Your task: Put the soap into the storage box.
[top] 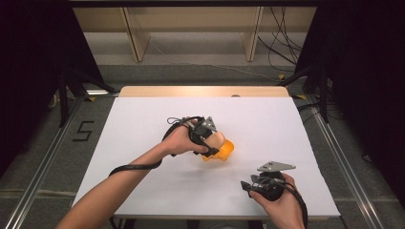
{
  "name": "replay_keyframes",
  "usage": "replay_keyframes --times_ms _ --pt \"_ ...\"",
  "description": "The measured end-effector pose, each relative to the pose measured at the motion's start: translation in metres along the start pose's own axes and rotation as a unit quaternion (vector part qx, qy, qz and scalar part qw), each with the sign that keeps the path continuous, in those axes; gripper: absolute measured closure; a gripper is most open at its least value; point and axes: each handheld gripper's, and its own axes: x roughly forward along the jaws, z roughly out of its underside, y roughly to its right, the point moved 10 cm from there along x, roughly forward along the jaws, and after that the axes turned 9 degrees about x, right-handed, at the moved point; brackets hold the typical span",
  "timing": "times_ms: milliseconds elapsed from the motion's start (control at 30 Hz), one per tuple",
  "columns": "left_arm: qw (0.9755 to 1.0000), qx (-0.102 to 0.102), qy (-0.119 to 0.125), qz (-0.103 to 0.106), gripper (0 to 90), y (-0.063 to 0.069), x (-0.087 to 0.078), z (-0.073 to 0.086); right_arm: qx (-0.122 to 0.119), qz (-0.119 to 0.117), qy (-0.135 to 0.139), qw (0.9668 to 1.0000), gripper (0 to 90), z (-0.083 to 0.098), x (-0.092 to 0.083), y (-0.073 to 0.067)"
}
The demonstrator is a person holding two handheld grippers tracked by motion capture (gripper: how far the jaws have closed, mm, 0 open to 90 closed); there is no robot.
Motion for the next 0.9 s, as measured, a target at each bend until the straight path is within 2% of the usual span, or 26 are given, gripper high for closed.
replay_keyframes --times_ms 133,200,233,267,300,333,400,433,467,533,567,667,700,733,767,833,867,900 --pt "1.0 -0.004 0.001 -0.001 31.6 0.001 0.002 0.001 -0.001 0.003 -0.001 1.0 52.7 0.0 0.0 0.0" --pt "0.9999 -0.006 0.01 0.003 31.1 0.001 -0.001 -0.003 0.003 0.004 -0.004 1.0 52.7 0.001 -0.001 0.0" --pt "0.9998 -0.008 0.017 0.001 30.7 0.001 -0.003 -0.006 0.004 0.002 -0.004 1.0 52.7 0.001 -0.001 0.0" --pt "0.9999 0.0 0.013 0.002 30.8 0.0 -0.005 -0.006 0.001 0.002 -0.002 1.0 52.7 0.001 0.0 0.0" --pt "0.9997 -0.008 0.023 -0.001 30.8 0.001 -0.008 -0.009 -0.002 0.001 0.0 1.0 52.7 0.0 0.0 0.001" --pt "0.9998 -0.001 0.019 -0.001 30.8 0.0 -0.011 -0.008 -0.002 0.001 0.0 1.0 52.7 0.0 0.0 0.001" --pt "0.9996 -0.002 0.028 -0.004 30.8 0.0 -0.016 -0.01 -0.004 0.003 -0.001 1.0 52.6 0.0 0.0 0.001" --pt "0.9994 -0.007 0.033 -0.009 30.9 -0.001 -0.019 -0.01 0.013 0.004 -0.011 0.9999 52.7 0.003 -0.002 -0.001" --pt "0.9996 0.0 0.029 -0.009 31.2 -0.002 -0.024 -0.008 0.014 0.005 -0.008 0.9999 52.6 0.003 -0.001 -0.001" --pt "0.9993 -0.004 0.036 -0.01 31.3 0.0 -0.032 -0.006 0.015 0.005 -0.009 0.9998 52.6 0.003 -0.002 -0.001" --pt "0.9993 -0.004 0.036 -0.012 31.3 0.0 -0.037 -0.004 0.014 0.005 -0.008 0.9999 52.6 0.003 -0.001 0.0" --pt "0.9982 -0.027 0.049 -0.022 31.5 0.004 -0.049 0.005 0.016 0.005 -0.009 0.9998 52.5 0.003 -0.002 -0.001" --pt "0.9983 -0.022 0.047 -0.027 31.5 0.004 -0.055 0.01 0.011 0.006 -0.007 0.9999 52.5 0.002 -0.001 0.0" --pt "0.9974 -0.02 0.059 -0.036 31.6 0.003 -0.057 0.011 0.012 0.006 -0.008 0.9999 52.5 0.003 -0.001 0.0" --pt "0.9969 -0.024 0.061 -0.042 31.6 0.003 -0.061 0.015 0.011 0.006 -0.009 0.9999 52.5 0.003 -0.001 0.0" --pt "0.9961 -0.05 0.059 -0.044 31.7 0.008 -0.069 0.026 0.011 0.007 -0.008 0.9999 52.5 0.002 -0.001 0.0" --pt "0.996 -0.049 0.059 -0.046 31.7 0.009 -0.072 0.031 0.011 0.008 -0.007 0.9999 52.5 0.002 -0.001 0.0" --pt "0.9952 -0.06 0.06 -0.049 31.7 0.013 -0.076 0.038 0.011 0.009 -0.008 0.9999 52.5 0.003 -0.001 0.0"
